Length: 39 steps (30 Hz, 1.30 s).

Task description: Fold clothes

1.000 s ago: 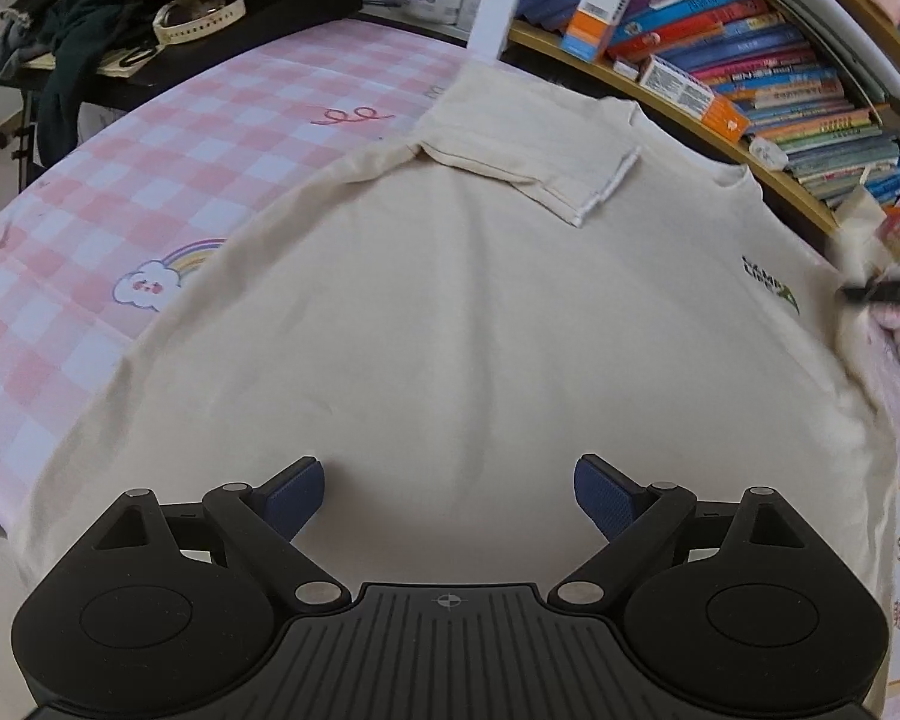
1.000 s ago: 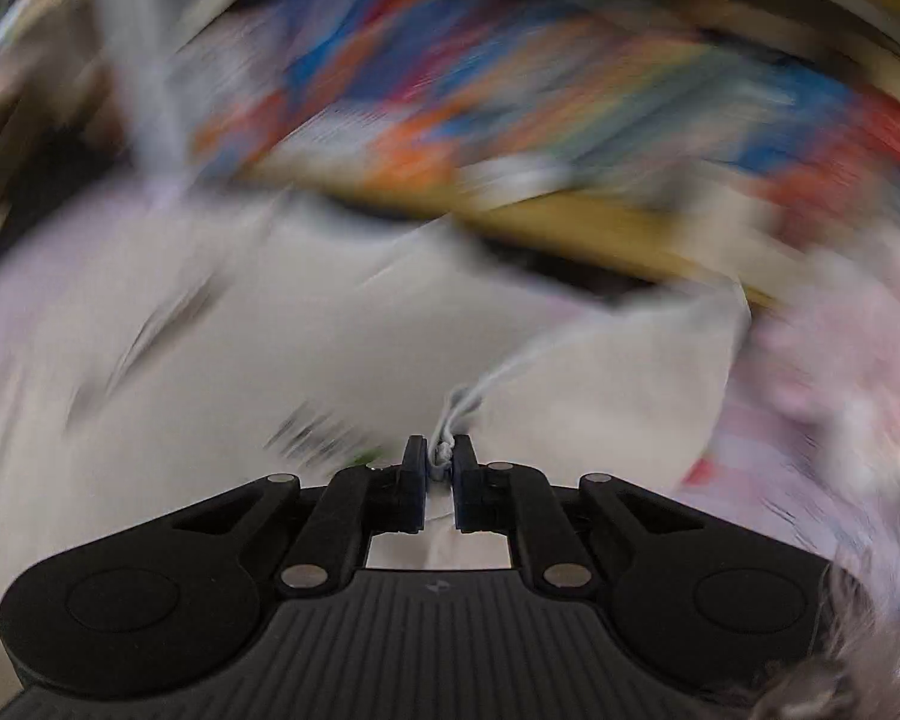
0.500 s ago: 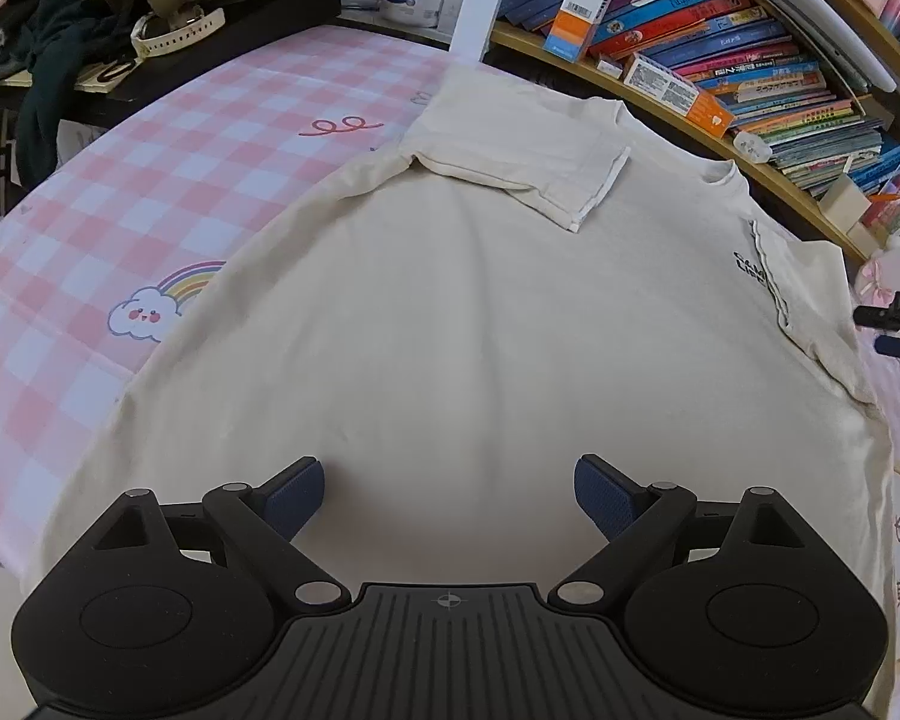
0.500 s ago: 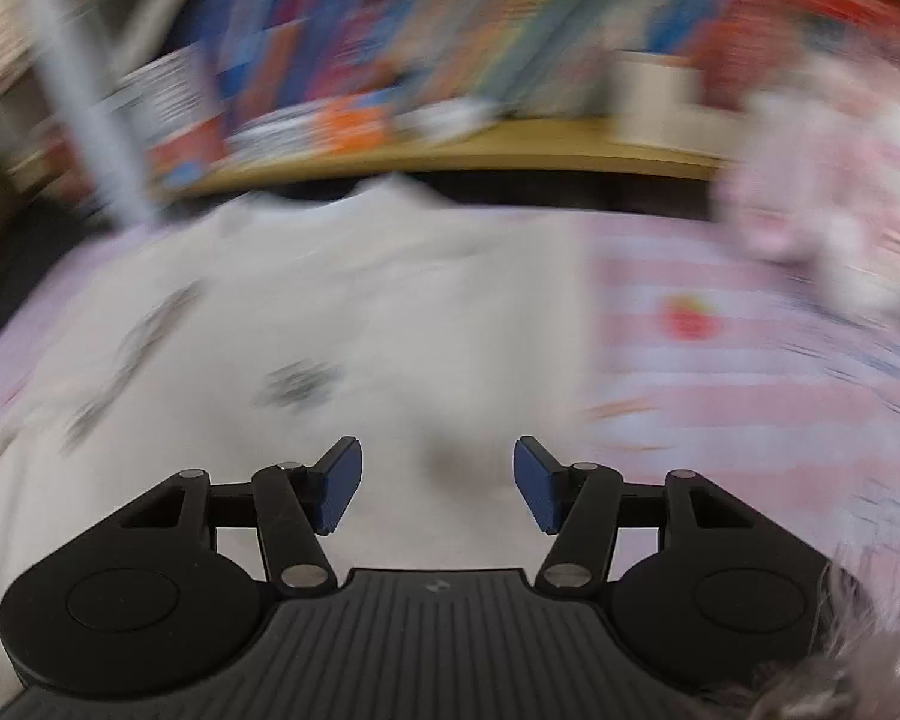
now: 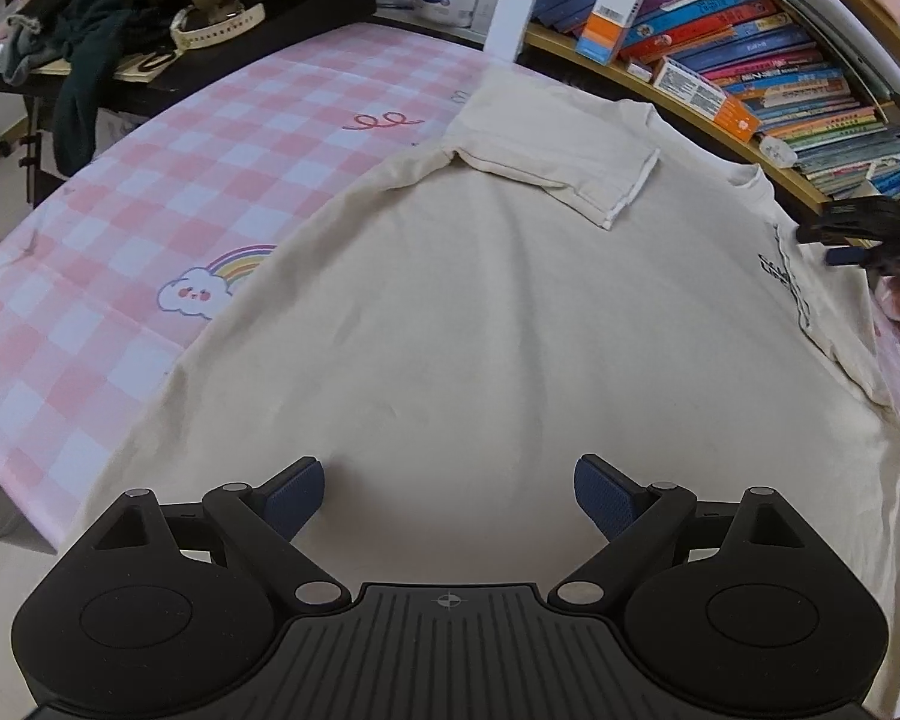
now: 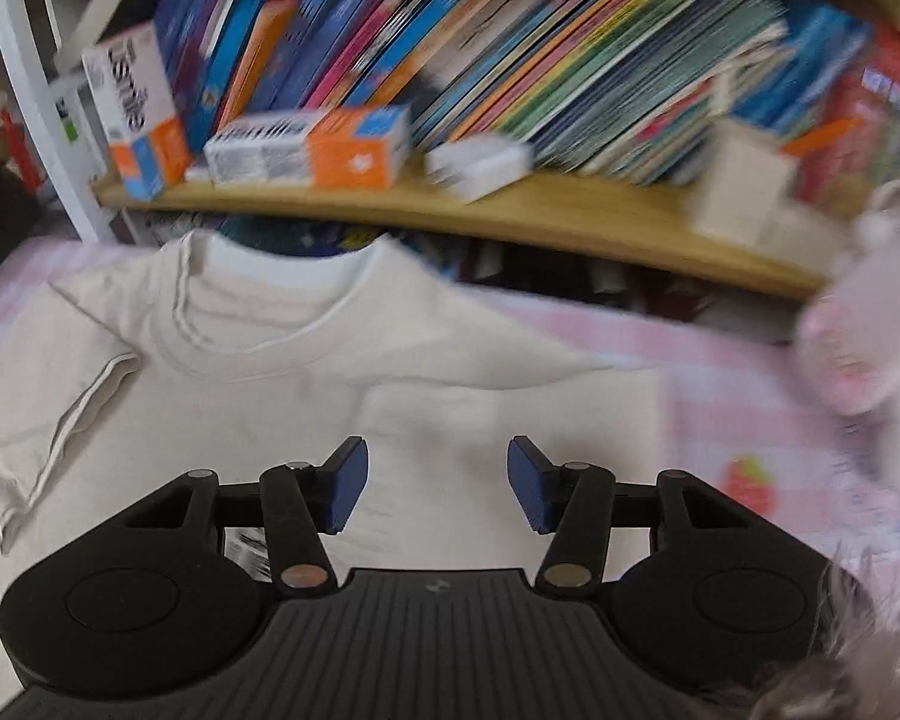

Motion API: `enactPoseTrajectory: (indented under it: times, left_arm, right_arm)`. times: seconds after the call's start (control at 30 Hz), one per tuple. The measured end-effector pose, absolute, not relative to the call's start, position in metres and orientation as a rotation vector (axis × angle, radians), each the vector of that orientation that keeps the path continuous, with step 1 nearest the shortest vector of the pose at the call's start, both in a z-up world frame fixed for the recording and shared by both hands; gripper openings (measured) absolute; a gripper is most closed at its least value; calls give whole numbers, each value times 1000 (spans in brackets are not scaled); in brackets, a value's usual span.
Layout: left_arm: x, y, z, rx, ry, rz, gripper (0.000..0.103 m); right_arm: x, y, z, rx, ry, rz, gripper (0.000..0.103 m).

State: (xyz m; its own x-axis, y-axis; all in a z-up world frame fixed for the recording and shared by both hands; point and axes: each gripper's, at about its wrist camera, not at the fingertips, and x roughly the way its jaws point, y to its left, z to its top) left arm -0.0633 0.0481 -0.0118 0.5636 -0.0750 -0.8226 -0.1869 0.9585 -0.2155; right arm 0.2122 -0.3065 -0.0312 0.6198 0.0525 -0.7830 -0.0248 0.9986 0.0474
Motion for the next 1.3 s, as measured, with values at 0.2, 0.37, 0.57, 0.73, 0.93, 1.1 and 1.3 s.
enactPoseTrajectory:
  times: [0.2, 0.37, 0.57, 0.73, 0.93, 1.1, 1.3]
  left_arm:
    - [-64, 53, -9, -294, 976, 70, 93]
    - [-56, 56, -12, -315, 995, 70, 93]
    - [-48, 39, -10, -265, 987, 8, 93]
    - [-52, 33, -11, -260, 991, 4, 93]
    - [-57, 32, -13, -282, 1019, 42, 93]
    - [-58, 24, -8, -270, 1014, 68, 93]
    - [-58, 16, -5, -266, 1010, 86, 93]
  right_arm:
    - [217, -290, -53, 16, 876, -29, 18]
    - [199, -289, -35, 61, 794, 58, 8]
    - [189, -288, -29, 30, 787, 115, 58]
    - [176, -356, -17, 208, 745, 8, 56]
    - [218, -437, -21, 308, 899, -176, 52]
    - [259, -429, -27, 276, 1015, -74, 43]
    - [280, -423, -49, 234, 1143, 6, 10]
